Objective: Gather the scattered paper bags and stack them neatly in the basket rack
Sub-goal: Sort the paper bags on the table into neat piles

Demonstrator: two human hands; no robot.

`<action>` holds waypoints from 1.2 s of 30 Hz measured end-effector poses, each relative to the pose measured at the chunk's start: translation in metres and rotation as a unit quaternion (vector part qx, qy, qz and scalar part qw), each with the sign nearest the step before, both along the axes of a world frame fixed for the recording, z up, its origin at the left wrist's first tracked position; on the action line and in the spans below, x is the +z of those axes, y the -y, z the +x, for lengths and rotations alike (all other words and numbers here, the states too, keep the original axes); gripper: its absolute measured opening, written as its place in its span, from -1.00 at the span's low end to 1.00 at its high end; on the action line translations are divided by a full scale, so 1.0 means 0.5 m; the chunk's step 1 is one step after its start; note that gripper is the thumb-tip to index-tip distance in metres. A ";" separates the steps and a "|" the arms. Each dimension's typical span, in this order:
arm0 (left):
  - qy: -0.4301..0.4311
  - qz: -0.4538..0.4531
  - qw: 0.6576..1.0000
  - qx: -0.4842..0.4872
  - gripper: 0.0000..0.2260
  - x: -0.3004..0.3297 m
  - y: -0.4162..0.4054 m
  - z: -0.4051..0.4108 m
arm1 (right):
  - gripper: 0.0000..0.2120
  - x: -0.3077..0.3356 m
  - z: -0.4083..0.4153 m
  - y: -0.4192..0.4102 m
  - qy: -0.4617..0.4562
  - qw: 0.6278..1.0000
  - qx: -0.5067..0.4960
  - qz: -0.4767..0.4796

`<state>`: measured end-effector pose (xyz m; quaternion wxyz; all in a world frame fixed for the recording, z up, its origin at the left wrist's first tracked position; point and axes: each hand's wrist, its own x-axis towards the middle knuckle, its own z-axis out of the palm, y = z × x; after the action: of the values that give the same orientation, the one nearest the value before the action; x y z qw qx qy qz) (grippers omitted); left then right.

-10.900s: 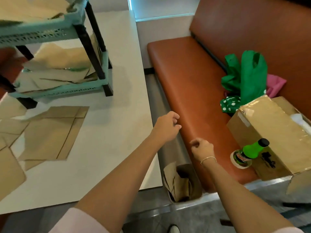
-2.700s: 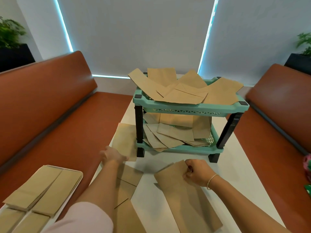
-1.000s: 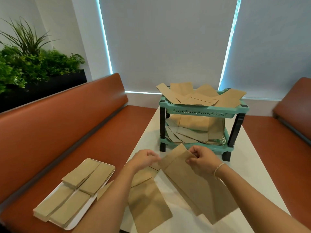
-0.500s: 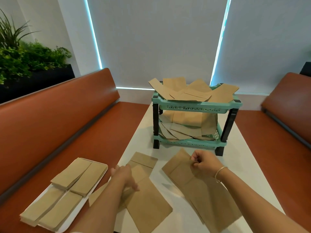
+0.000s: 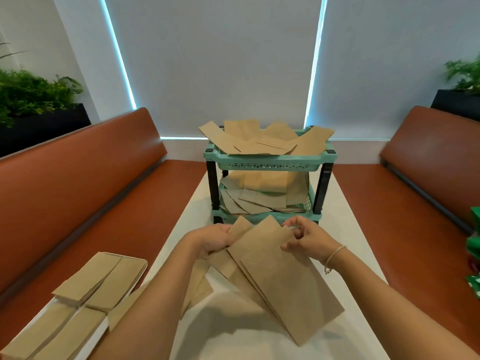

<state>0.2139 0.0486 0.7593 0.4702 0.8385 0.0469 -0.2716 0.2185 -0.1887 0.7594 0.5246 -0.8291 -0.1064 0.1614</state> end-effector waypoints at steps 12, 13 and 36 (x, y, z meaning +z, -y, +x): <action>0.102 0.031 0.991 -0.086 -0.79 0.015 0.429 0.003 | -0.74 -0.004 -0.028 0.321 0.042 0.969 -0.081 -0.229; 0.108 0.026 0.990 -0.084 -0.80 0.009 0.467 0.002 | -0.69 -0.012 -0.035 0.357 0.047 0.962 -0.101 -0.247; 0.190 0.046 0.979 -0.057 -0.84 -0.201 0.829 -0.035 | -0.84 -0.497 -0.237 0.696 -0.172 0.890 -0.357 -0.228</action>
<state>0.1963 -0.3658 0.6587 0.4150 0.8970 -0.0785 -0.1309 0.1001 -0.5367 0.5110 0.3538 -0.8672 0.3280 0.1234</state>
